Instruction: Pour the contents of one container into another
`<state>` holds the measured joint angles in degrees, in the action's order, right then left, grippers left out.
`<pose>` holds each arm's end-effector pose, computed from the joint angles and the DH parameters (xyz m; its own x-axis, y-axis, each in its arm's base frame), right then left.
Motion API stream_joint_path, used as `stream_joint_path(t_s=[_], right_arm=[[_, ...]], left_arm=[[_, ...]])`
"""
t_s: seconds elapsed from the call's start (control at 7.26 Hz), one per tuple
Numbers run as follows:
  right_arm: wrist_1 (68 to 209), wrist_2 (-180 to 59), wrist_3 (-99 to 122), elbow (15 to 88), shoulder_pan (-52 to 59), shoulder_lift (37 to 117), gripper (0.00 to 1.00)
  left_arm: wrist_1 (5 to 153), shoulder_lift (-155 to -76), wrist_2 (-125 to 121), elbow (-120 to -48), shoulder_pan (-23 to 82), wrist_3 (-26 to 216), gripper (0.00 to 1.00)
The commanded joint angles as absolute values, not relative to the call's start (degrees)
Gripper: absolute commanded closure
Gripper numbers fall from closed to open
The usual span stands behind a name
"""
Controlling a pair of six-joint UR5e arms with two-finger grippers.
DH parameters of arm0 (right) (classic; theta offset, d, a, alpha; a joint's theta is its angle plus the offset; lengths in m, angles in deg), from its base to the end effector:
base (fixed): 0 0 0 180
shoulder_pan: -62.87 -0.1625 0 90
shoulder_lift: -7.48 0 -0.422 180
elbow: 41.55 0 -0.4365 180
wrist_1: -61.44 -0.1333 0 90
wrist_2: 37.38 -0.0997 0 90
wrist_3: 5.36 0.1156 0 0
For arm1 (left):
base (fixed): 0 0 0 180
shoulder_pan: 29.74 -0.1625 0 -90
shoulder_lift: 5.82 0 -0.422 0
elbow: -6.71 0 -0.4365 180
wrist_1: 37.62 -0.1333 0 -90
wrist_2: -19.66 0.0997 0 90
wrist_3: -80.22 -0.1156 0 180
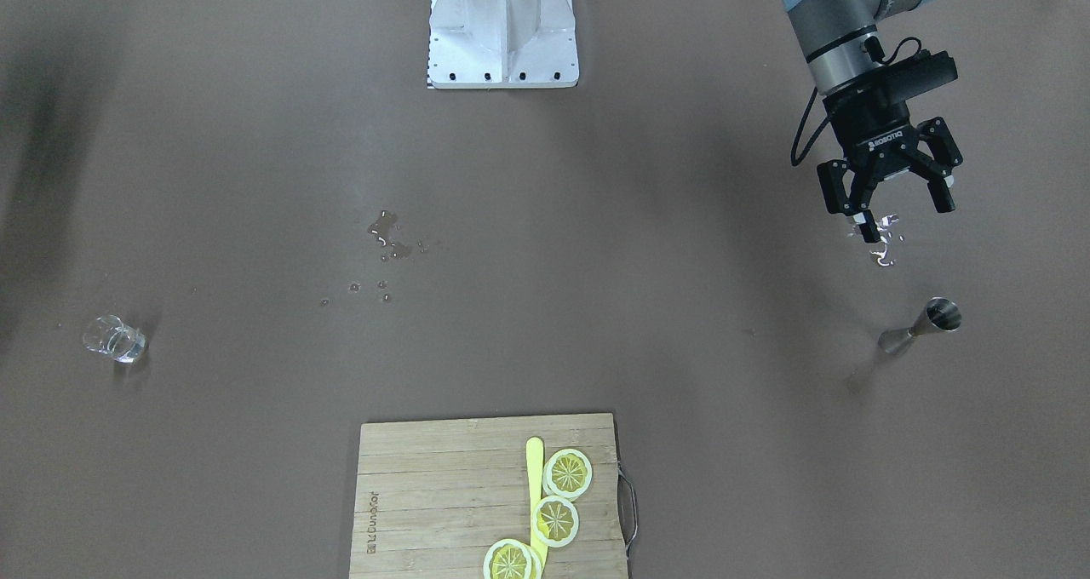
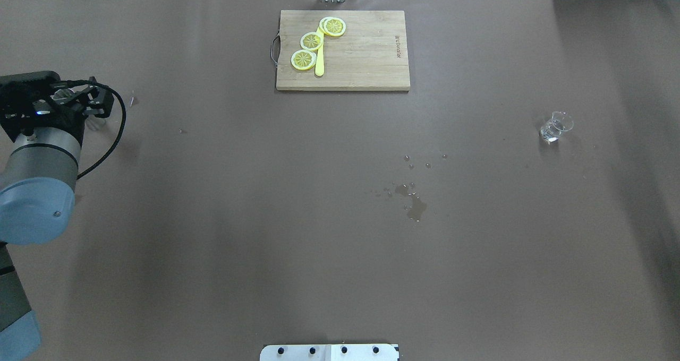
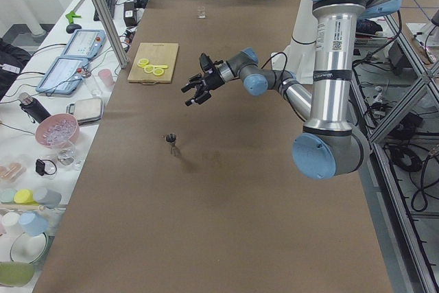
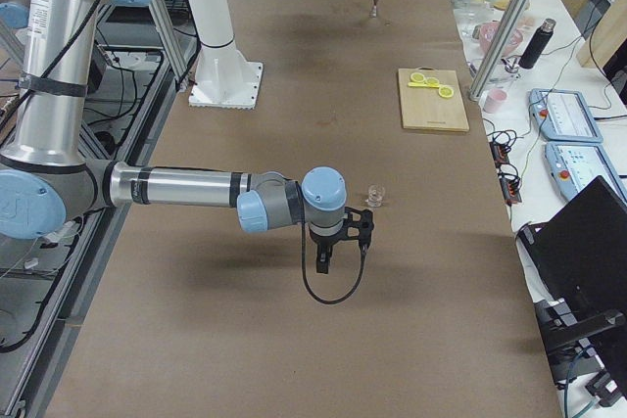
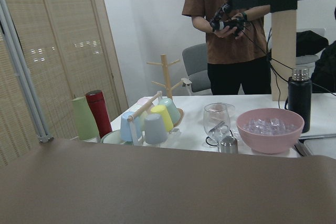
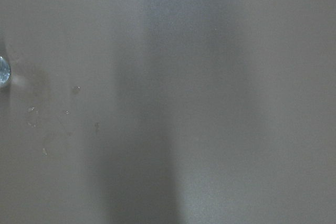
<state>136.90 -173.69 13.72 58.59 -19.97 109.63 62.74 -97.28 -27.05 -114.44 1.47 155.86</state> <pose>-0.0083 -0.4647 0.6467 0.6690 0.0881 0.7380 -0.1027 0.9944 -0.0257 0.3250 -0.4454 0.3427 0.7989 -0.2730 -0.5359 0.5974 0.4625 0.6551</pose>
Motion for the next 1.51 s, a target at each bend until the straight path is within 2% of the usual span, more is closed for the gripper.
stream_joint_path(t_s=[0.0,0.55,0.96,1.38], right_arm=[[136.8,-173.7,13.7,58.6,-20.0,109.7,0.0],[136.8,-173.7,13.7,58.6,-20.0,109.6,0.0],[136.8,-173.7,13.7,58.6,-20.0,109.7,0.0],[136.8,-173.8,13.7,58.6,-20.0,109.6,0.0]], left_arm=[[62.8,-99.8,-34.6,-116.9,1.5,148.1,0.03],[62.9,-106.4,-60.6,-116.1,4.1,133.3,0.03],[62.6,-107.2,-80.2,-112.3,17.8,107.8,0.03],[62.5,-105.4,-101.0,-105.0,35.0,93.6,0.03]])
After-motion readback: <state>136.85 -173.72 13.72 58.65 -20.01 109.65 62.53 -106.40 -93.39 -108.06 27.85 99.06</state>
